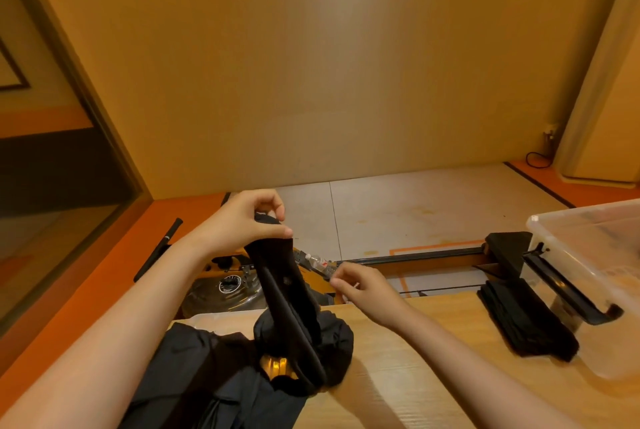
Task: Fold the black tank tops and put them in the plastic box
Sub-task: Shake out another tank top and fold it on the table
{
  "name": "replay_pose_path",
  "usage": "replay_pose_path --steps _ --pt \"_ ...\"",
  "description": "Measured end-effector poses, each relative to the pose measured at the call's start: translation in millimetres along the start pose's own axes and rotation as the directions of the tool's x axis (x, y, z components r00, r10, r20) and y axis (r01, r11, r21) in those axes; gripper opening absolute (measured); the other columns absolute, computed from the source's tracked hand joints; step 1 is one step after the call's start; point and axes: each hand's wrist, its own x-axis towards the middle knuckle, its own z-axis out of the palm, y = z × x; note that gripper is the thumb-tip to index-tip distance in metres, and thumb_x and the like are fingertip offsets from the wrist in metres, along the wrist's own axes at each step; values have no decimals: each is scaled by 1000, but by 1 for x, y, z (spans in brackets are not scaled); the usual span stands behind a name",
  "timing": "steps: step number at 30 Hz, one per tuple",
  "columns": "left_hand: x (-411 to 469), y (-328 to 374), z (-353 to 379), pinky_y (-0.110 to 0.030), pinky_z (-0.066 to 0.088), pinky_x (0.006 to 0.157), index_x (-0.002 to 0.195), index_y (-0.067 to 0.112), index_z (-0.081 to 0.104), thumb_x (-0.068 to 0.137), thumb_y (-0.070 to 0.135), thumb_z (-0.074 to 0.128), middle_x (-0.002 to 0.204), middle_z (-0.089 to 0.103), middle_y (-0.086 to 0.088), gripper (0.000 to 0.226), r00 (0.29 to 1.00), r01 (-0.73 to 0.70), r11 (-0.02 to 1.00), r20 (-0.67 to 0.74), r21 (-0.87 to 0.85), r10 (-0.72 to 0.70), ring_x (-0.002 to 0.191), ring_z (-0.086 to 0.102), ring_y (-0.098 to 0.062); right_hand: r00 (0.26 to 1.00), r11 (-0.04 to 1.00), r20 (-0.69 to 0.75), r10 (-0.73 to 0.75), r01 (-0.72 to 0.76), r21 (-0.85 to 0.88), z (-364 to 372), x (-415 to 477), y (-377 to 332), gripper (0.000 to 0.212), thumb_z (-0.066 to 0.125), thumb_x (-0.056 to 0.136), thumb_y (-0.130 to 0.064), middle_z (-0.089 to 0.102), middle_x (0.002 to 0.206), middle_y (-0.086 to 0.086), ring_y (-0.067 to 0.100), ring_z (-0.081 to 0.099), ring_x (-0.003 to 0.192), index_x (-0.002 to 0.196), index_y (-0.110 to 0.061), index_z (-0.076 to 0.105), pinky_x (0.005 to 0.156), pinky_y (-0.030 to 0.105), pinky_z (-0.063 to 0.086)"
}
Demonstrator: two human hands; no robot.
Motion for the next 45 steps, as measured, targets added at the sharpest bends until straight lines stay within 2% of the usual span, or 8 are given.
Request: replay_pose_path --steps 6,10,13,18,28,34,38,45 --pt "-19 12 -1 -15 48 71 93 24 70 76 20 81 88 69 7 20 994 -55 995 89 -87 63 82 66 -4 998 998 3 60 -60 24 24 -3 13 52 69 79 -49 49 123 -21 -6 46 114 125 -38 49 96 21 42" --pt "-32 5 -5 -15 47 66 94 27 71 77 18 80 87 68 11 22 988 -13 1000 153 -13 15 79 65 -2 997 988 50 52 -45 -148 46 -6 26 11 62 89 -33 61 103 -17 -2 55 98 100 -34 62 92 32 50" --pt "-41 -5 -11 -15 46 64 93 27 71 79 16 78 87 68 15 20 986 19 1000 166 24 -23 77 64 1 995 993 10 95 -94 -72 51 -8 31 6 61 89 -34 64 90 -12 3 58 87 90 -29 62 85 37 53" --pt "-45 -6 -11 -20 49 70 84 28 71 83 25 74 84 68 16 5 1000 -11 999 13 43 10 81 64 -1 994 987 108 16 -32 156 75 -6 -3 28 66 79 -53 63 95 -10 4 60 89 97 -35 57 82 28 53" --pt "-56 2 -24 -18 50 72 87 19 66 87 16 68 88 67 10 3 969 -128 989 -221 -68 110 86 64 -6 979 991 -204 -1 -27 -134 72 7 0 4 58 89 -25 59 78 -11 3 56 74 88 -28 55 61 20 47" --pt "-59 -21 -35 -32 48 79 91 19 64 91 20 63 86 66 6 1 965 -15 997 -260 -74 -5 84 63 -8 940 979 -324 103 -153 -134 55 8 21 15 62 87 -18 61 89 -14 4 58 78 97 -29 59 66 25 53" --pt "-62 -36 -38 -22 41 64 92 17 60 94 20 59 70 64 6 4 926 52 987 -363 -152 -105 64 55 0 918 961 -371 140 -216 -173 27 10 34 13 62 87 -15 59 95 -8 10 58 84 99 -20 65 68 25 50" --pt "-58 -50 -45 -16 42 52 94 17 58 95 21 57 67 67 1 5 890 73 973 -425 -220 -163 57 57 -3 971 969 -234 52 7 246 -34 21 -8 21 49 96 -9 61 77 2 3 58 69 79 -11 61 61 13 44"
